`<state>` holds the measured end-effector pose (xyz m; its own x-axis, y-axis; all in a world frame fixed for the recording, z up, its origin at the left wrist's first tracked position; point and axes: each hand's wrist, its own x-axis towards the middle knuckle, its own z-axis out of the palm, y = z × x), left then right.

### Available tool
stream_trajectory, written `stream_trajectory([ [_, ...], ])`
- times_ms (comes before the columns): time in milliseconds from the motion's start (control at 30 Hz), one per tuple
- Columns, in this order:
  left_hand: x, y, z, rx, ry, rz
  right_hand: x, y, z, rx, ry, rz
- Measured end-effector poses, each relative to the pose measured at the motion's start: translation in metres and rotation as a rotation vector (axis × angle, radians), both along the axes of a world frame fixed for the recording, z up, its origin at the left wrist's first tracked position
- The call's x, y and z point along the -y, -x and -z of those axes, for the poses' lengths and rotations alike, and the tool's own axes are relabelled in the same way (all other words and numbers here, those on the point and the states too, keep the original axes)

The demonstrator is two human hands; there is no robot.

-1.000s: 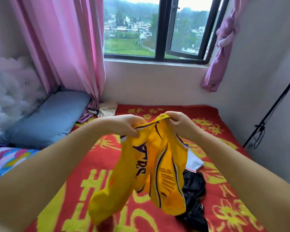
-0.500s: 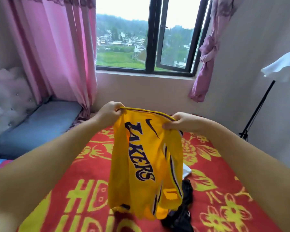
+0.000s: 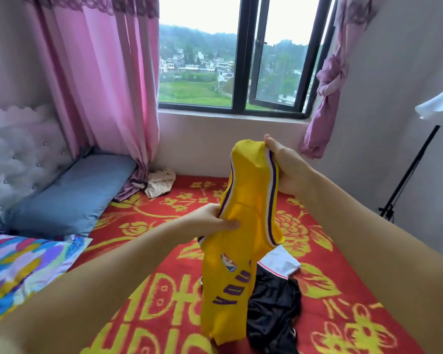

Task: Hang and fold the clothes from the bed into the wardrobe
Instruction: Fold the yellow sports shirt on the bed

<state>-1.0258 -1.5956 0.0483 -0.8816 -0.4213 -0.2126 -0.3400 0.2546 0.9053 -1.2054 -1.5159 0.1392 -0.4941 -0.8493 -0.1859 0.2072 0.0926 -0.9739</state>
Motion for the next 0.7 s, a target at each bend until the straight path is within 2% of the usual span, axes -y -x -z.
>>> stream_trajectory([
  [100,0.020,-0.009,-0.006,0.015,0.068,-0.003,-0.004,0.018,0.001,-0.043,-0.009,0.041],
  [167,0.035,-0.019,-0.013,0.026,0.174,-0.023,-0.013,0.035,0.004,-0.051,-0.015,-0.044],
  [267,0.058,-0.034,-0.023,0.175,0.428,0.013,-0.025,0.053,0.008,-0.037,-0.061,-0.153],
  [333,0.068,-0.042,-0.031,0.268,0.542,0.026,-0.029,0.060,0.010,-0.115,-0.129,-0.168],
  [400,0.073,-0.047,-0.038,0.291,0.549,0.018,-0.033,0.064,0.008,-0.204,-0.211,-0.195],
  [567,0.074,-0.045,-0.045,0.205,0.490,0.071,-0.039,0.073,-0.011,-0.438,-0.415,-0.184],
  [633,0.077,-0.045,-0.047,0.168,0.574,0.086,-0.039,0.071,-0.014,-0.502,-0.392,-0.142],
  [700,0.083,-0.048,-0.052,0.159,0.663,0.063,-0.043,0.074,-0.018,-0.509,-0.253,-0.106],
])
